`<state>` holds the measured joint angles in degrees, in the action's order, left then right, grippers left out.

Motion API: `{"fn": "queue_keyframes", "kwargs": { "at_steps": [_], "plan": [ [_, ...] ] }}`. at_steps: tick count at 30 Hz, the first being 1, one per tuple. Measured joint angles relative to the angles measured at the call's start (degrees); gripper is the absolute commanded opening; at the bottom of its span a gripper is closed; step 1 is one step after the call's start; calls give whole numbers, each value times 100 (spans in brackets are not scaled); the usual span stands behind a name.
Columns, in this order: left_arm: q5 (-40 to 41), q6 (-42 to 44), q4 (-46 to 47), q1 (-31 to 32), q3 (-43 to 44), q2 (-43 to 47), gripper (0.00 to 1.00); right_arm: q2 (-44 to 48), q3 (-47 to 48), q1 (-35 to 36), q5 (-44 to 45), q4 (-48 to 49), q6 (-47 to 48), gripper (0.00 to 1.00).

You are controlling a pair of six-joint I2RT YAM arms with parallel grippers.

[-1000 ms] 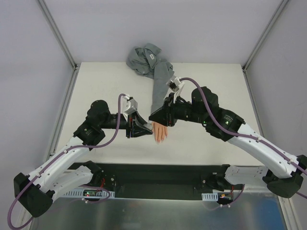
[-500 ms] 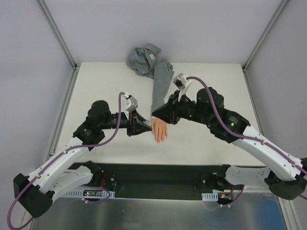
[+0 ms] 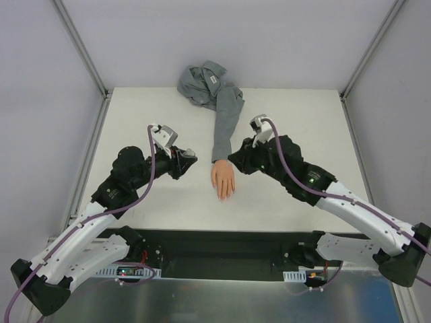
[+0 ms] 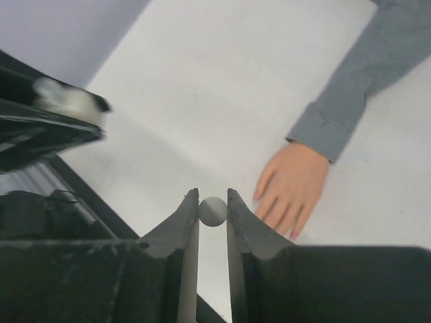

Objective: Paint the nails

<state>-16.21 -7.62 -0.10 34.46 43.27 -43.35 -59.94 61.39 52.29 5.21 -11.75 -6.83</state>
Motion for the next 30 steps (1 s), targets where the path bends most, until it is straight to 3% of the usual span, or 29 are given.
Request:
{"fn": "queue_keyframes", "kwargs": {
  "at_steps": [9,14,21,30],
  "plan": [
    [332,7,-31,0,2,28,0,-557,-1622,-35,271,1084,136,1],
    [334,22,-31,-7,4,-13,0,-890,-2227,-37,-258,1867,511,0],
    [330,22,-46,-7,9,-275,0,-1364,-2363,-31,-1211,2264,1165,0],
    [291,22,-72,-7,15,-367,0,-1663,-2249,262,-1292,2000,1742,1]
  ]
}}
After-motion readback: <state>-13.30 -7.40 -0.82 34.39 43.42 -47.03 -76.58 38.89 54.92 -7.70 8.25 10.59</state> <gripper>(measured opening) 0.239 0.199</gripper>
